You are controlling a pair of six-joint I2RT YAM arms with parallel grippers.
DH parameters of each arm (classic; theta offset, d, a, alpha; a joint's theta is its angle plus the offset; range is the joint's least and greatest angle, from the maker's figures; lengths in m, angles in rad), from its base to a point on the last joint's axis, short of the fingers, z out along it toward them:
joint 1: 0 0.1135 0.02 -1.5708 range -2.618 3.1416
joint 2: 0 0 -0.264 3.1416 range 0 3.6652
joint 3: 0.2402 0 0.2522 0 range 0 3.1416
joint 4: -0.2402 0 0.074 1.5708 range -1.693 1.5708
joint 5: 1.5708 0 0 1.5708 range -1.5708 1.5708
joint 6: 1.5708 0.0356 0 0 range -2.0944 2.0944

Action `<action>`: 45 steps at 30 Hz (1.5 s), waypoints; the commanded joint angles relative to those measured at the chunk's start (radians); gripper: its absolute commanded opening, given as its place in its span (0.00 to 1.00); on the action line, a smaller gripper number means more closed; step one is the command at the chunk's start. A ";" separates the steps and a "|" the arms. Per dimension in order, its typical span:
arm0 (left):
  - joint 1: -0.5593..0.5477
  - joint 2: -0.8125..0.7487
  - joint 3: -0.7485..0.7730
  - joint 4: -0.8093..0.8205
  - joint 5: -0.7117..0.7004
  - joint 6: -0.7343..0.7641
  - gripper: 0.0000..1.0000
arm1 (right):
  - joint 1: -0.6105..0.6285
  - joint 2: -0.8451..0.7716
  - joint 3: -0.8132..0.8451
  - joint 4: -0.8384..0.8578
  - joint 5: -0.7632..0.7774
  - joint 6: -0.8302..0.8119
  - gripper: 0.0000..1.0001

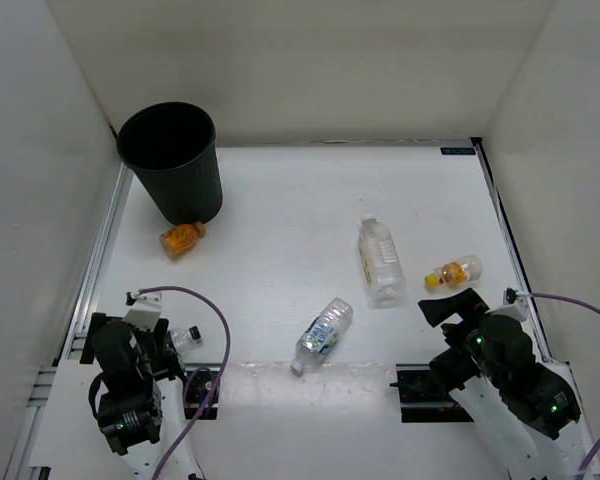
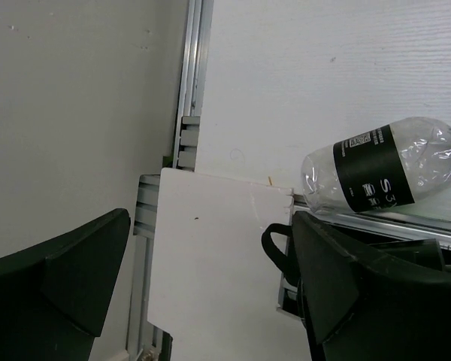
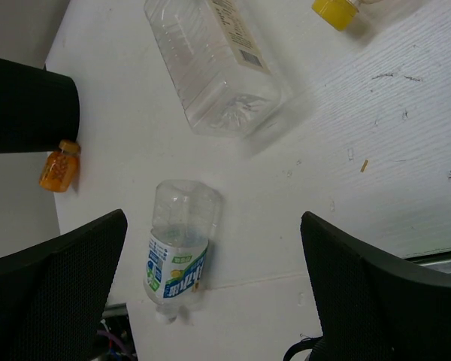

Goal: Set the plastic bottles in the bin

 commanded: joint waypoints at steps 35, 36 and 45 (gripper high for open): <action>-0.363 1.059 0.105 0.144 0.358 0.283 1.00 | 0.101 1.109 0.551 0.215 -0.077 -0.776 1.00; -0.468 1.059 0.105 0.144 0.342 0.247 1.00 | 0.063 1.143 0.560 0.215 -0.091 -0.767 1.00; -0.685 0.932 0.038 0.008 0.251 0.377 1.00 | -0.045 1.311 0.615 0.308 -0.269 -0.745 1.00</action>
